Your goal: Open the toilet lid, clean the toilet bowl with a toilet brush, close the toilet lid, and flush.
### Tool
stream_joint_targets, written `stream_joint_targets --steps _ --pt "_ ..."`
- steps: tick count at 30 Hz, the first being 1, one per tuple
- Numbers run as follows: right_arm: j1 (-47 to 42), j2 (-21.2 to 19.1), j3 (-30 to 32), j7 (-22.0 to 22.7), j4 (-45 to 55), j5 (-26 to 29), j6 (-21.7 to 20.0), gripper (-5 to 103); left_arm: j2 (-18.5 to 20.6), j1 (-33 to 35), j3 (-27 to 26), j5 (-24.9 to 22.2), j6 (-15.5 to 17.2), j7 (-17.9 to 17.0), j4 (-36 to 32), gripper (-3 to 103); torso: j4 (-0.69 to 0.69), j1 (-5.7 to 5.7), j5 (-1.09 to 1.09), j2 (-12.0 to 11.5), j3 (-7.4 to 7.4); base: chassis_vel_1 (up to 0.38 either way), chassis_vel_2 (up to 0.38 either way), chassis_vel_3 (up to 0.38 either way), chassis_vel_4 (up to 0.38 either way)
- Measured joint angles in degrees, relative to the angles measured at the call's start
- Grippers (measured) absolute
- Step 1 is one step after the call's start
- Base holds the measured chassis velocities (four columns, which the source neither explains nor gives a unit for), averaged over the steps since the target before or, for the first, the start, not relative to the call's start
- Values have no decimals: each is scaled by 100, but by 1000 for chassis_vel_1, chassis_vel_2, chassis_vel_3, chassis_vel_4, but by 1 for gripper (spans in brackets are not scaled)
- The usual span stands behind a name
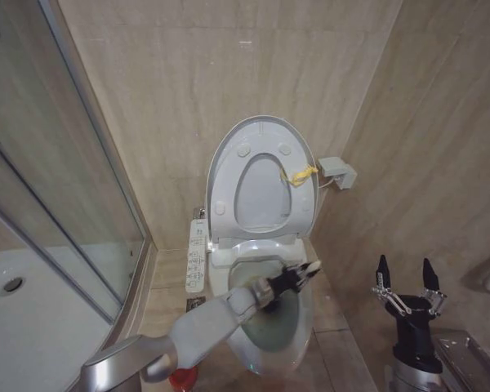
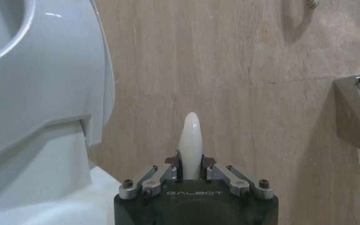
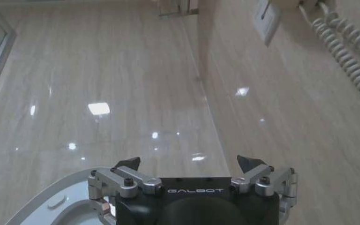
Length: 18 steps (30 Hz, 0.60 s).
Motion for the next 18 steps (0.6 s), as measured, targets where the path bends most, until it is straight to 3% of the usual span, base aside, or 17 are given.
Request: stream_joint_targets --steps 4,7,12,18 --pt "-7 25 9 -3 0 3 12 100 -331 -193 -182 -106 23 -62 -482 21 -13 -1 -4 1 -2 0 0 0 0" --pt "-5 11 10 -3 -4 2 13 100 -422 -244 -184 -66 16 -26 -335 21 -14 -1 -4 1 -2 0 0 0 0" --pt "-90 -37 62 -13 32 70 37 100 -261 -69 -76 182 -56 103 418 21 -4 0 -1 0 0 0 0 0 0" --pt "-86 -75 75 -17 35 97 38 100 -50 -137 -120 138 -63 145 165 21 -2 0 0 0 0 0 0 0 0"
